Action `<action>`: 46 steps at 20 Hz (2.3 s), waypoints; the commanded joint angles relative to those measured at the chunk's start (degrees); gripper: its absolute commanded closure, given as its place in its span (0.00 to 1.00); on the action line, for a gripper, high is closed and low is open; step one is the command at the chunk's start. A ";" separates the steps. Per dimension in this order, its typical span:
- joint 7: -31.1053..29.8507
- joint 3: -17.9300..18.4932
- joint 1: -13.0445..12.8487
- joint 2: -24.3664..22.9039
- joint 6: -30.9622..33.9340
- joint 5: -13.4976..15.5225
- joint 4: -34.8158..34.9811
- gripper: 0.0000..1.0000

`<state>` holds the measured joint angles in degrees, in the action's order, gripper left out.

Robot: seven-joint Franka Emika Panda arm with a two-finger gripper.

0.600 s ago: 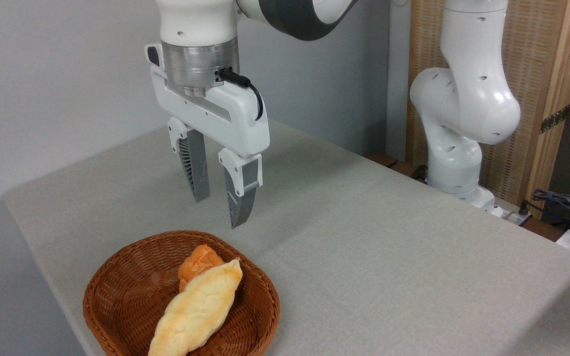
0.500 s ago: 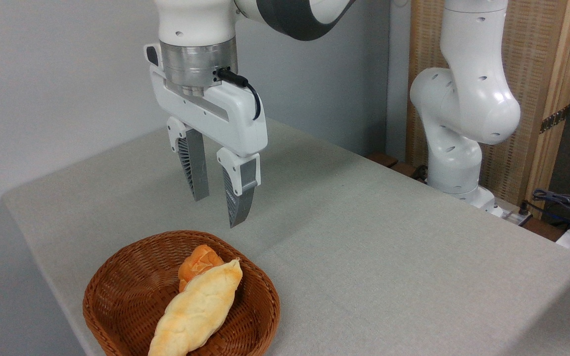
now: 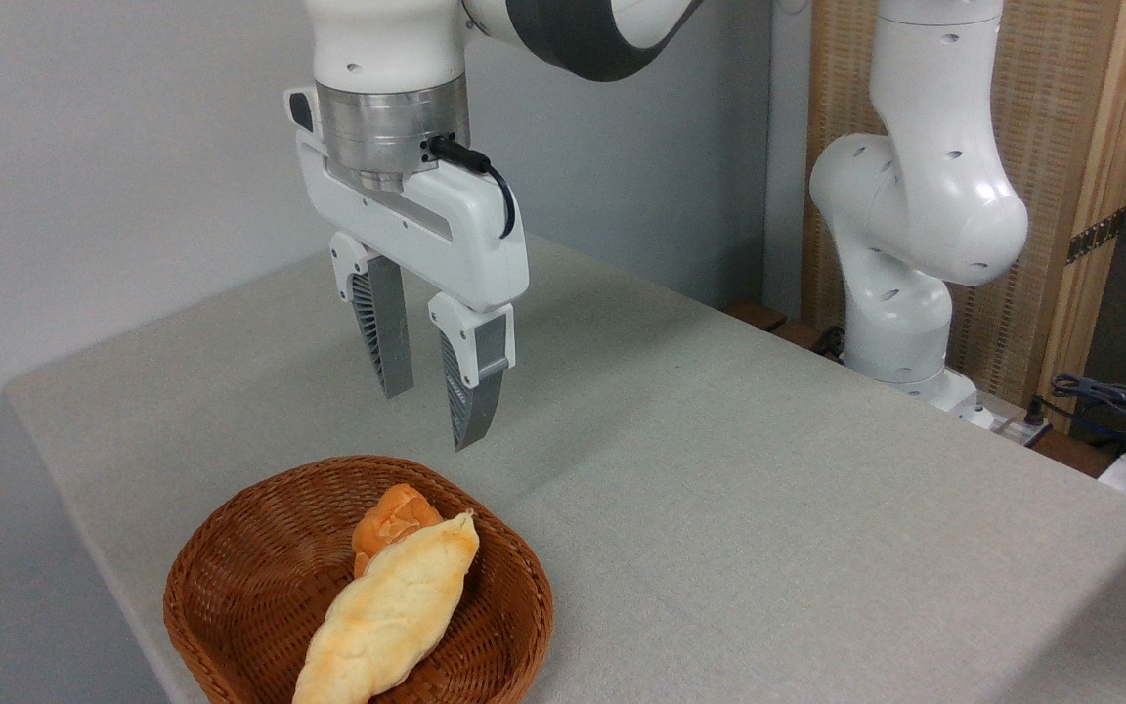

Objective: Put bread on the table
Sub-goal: 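Lower the open gripper toward the long pale bread in the basket, then close the gripper around the middle of the long pale bread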

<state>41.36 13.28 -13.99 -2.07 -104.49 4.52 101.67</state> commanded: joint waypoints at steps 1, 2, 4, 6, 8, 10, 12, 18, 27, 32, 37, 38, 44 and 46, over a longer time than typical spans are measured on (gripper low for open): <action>-1.01 0.43 -0.42 -0.04 0.96 -0.12 -0.24 0.00; -1.01 0.43 -0.42 -0.04 0.96 -0.12 -0.24 0.00; -1.10 0.43 -0.42 -0.04 0.96 -0.12 -0.24 0.00; -1.10 0.34 -0.42 -0.22 0.96 -0.12 -0.24 0.00; -1.19 0.35 -0.51 -0.31 0.96 -0.12 -0.24 0.00; -0.93 0.34 -0.51 -0.22 0.96 -0.12 -0.16 0.00; -0.40 0.34 -0.60 0.04 0.69 -0.12 0.02 0.00; 0.91 0.87 -0.16 3.03 -4.31 -0.21 0.46 0.00; 1.27 3.51 1.15 11.90 -13.36 0.58 0.46 0.00; 1.10 3.33 1.34 15.25 -17.06 0.93 0.46 0.00; 1.09 2.63 1.25 17.62 -19.69 3.48 0.37 0.00; 1.09 2.46 1.25 17.80 -19.96 4.27 0.37 0.00; 1.36 2.19 1.25 17.80 -20.14 4.63 0.19 0.54; 1.53 2.19 1.25 17.80 -20.14 4.63 0.11 0.65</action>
<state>41.78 15.48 -12.82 15.95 -123.96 7.77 102.01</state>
